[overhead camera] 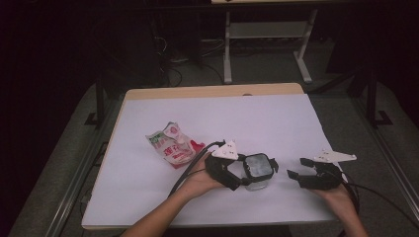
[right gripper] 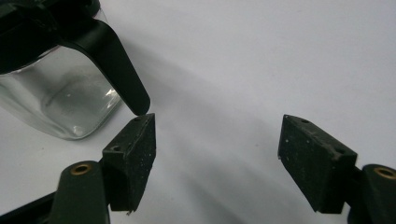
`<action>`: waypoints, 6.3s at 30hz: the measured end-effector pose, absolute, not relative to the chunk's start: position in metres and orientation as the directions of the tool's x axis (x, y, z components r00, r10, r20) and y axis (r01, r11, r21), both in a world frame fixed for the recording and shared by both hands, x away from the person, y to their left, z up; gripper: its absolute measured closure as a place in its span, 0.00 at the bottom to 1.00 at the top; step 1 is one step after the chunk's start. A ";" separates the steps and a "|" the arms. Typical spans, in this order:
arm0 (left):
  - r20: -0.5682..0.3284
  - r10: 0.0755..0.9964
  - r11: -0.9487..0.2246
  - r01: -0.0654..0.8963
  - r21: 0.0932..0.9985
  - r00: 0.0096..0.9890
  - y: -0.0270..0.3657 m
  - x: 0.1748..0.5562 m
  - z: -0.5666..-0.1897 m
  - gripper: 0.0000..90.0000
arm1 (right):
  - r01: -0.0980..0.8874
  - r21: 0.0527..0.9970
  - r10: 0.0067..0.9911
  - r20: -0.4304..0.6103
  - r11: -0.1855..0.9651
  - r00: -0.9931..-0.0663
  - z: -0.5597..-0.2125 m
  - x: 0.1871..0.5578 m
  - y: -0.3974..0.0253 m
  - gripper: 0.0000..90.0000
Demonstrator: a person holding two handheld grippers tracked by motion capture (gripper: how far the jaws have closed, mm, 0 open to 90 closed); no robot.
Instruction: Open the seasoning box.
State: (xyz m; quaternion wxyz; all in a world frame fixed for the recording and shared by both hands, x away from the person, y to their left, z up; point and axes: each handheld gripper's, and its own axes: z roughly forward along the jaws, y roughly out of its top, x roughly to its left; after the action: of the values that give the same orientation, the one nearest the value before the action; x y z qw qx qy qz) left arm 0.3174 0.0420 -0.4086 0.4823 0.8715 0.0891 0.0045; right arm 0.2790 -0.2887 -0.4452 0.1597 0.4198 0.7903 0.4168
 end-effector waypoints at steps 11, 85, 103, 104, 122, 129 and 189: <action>-0.085 0.166 -0.499 0.158 0.852 0.983 0.043 0.316 -0.404 0.21 | 0.532 0.793 0.797 0.101 0.296 -0.596 -0.445 0.279 -0.288 0.31; -0.077 0.099 -0.495 0.116 0.861 0.992 0.007 0.334 -0.362 1.00 | 0.509 0.815 0.784 0.116 0.276 -0.610 -0.445 0.277 -0.291 0.30; -0.073 0.087 -0.511 0.107 0.853 0.994 -0.021 0.344 -0.357 1.00 | 0.507 0.817 0.781 0.118 0.275 -0.613 -0.445 0.277 -0.291 0.30; -0.073 0.088 -0.512 0.108 0.852 0.993 -0.022 0.344 -0.357 1.00 | 0.508 0.817 0.781 0.119 0.274 -0.613 -0.445 0.277 -0.291 0.30; -0.072 0.069 -0.514 0.097 0.852 0.995 -0.037 0.345 -0.355 1.00 | 0.507 0.820 0.784 0.123 0.266 -0.609 -0.445 0.276 -0.291 0.30; -0.073 0.073 -0.529 0.101 0.843 0.995 -0.029 0.345 -0.349 1.00 | 0.509 0.820 0.786 0.123 0.264 -0.606 -0.445 0.275 -0.291 0.30; -0.153 0.291 -0.520 0.290 0.803 0.944 0.110 0.305 -0.375 0.60 | 0.501 0.827 0.788 0.121 0.257 -0.604 -0.444 0.273 -0.290 0.30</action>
State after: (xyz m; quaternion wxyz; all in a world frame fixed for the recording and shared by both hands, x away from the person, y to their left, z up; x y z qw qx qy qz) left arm 0.3049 0.1097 -0.3754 0.4604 0.8719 0.1667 0.0004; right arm 0.2731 -0.2896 -0.4442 0.1607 0.4150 0.7762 0.4466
